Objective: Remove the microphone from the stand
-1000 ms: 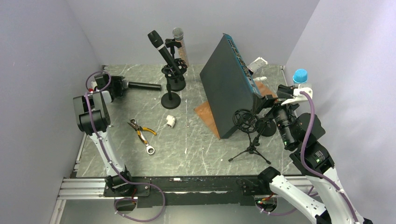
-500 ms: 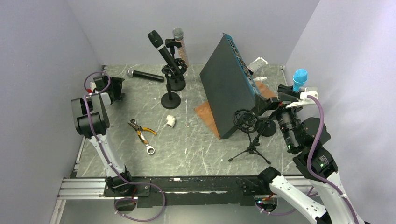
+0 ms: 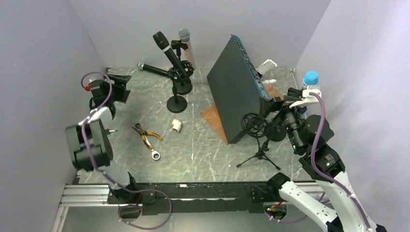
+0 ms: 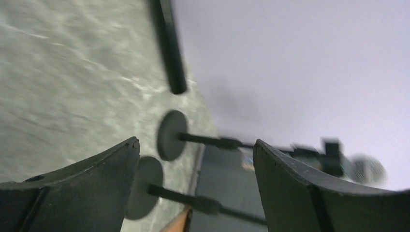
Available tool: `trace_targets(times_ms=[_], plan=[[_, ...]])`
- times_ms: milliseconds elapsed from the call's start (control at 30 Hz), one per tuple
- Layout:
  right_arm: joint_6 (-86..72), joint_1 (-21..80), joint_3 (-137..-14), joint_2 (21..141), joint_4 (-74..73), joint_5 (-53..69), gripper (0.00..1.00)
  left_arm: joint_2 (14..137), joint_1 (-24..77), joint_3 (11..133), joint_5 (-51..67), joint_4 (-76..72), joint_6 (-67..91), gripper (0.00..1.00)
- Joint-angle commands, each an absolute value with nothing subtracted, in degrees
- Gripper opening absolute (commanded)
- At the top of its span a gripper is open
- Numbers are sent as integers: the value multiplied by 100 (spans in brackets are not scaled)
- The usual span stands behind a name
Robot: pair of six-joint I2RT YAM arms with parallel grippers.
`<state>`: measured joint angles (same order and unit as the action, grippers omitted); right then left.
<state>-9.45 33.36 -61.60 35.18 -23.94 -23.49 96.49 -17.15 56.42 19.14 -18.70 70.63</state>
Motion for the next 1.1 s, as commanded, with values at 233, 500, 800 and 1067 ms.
trace_targets(times_ms=[233,500,800,1067], plan=[[-1191,3340,-6784,4157,-2793,-2224,100,6568,-1180,4393,4044,-2148,5412,91],[-1238,3338,-6632,4052,-2745,-2022,100,5483,673,5370,4223,-960,3638,94],[-1062,3340,-6682,3816,-3122,-2135,100,5881,4185,6346,3177,-479,2411,96],[-1055,3338,-6714,3499,-3402,-2160,100,7933,5388,6997,2674,-1501,4309,83]])
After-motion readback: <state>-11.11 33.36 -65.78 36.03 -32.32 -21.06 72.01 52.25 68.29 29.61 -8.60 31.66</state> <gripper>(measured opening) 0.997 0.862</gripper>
